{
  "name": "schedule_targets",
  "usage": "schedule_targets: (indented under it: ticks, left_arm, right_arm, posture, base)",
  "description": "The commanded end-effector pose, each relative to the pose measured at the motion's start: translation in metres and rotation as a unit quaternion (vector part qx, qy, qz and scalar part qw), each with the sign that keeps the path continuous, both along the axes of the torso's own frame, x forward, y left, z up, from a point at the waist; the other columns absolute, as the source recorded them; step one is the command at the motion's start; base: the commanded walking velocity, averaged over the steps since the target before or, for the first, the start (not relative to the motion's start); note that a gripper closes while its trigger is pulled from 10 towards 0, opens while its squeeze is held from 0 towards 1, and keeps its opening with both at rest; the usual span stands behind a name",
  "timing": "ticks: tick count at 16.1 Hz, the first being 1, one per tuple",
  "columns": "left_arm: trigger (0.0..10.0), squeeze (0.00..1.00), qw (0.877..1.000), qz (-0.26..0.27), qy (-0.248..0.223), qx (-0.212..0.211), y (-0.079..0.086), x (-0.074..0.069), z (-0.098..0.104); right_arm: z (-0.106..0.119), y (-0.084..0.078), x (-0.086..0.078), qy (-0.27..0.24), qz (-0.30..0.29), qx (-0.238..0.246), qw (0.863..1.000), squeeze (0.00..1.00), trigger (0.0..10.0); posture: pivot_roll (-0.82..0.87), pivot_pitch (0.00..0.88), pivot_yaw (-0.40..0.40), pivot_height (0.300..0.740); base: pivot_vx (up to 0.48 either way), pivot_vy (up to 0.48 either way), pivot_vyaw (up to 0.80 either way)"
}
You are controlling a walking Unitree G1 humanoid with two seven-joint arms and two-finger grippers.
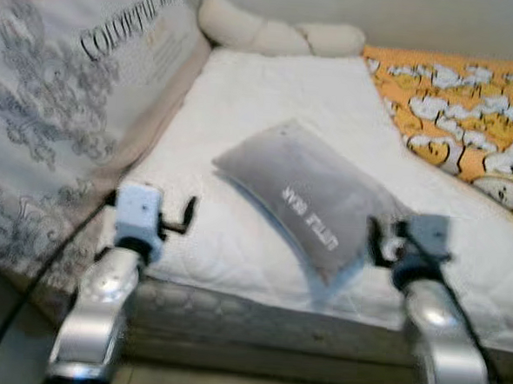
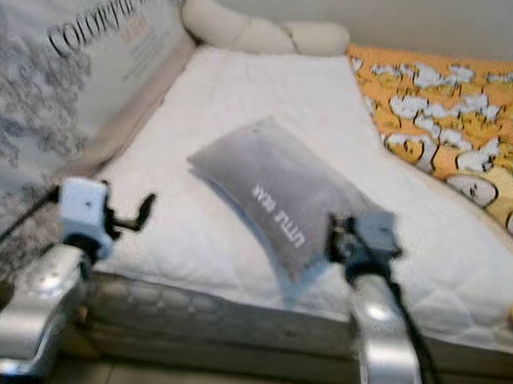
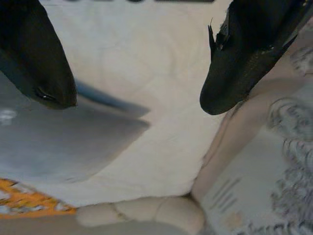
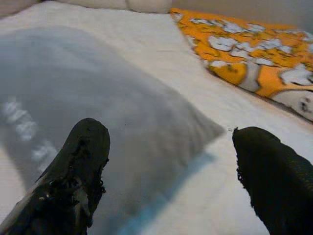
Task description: Clean up the room
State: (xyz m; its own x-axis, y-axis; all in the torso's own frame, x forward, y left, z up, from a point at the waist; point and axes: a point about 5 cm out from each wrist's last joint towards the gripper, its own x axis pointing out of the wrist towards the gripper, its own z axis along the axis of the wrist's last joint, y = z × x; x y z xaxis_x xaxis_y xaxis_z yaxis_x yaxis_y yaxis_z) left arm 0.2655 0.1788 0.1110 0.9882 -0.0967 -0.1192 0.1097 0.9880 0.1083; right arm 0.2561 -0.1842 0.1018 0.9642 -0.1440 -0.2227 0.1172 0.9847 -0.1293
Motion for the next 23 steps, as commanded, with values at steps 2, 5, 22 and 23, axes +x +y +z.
schedule_targets:
  ticks: [2,5,22,23]
  left_arm:
    - [10.0,0.0,1.0,-0.01,-0.006,-0.003,-0.005,0.002,0.003]
    - [10.0,0.0,1.0,-0.01,-0.006,-0.003,-0.005,0.002,0.004]
    - [10.0,0.0,1.0,-0.007,-0.006,0.014,-0.005,-0.001,0.005]
    - [10.0,0.0,1.0,-0.008,-0.004,0.018,-0.004,-0.001,0.003]
  right_arm:
    - [0.004,-0.008,0.001,-0.008,-0.011,-0.007,1.0,0.0,10.0]
    - [0.004,-0.008,0.001,-0.008,-0.011,-0.008,1.0,0.0,10.0]
    - [0.009,-0.017,-0.001,-0.015,-0.009,-0.02,1.0,0.0,10.0]
    - [0.009,-0.019,0.0,-0.015,-0.009,-0.022,1.0,0.0,10.0]
  posture:
    - [0.08,0.0,0.015,0.74]
    - [0.08,0.0,0.014,0.74]
    - [0.08,0.0,0.012,0.74]
    - [0.08,0.0,0.013,0.74]
  base:
    - [0.339,0.0,0.0]
    - [0.339,0.0,0.0]
    - [0.279,0.0,0.0]
    - [0.0,0.0,0.0]
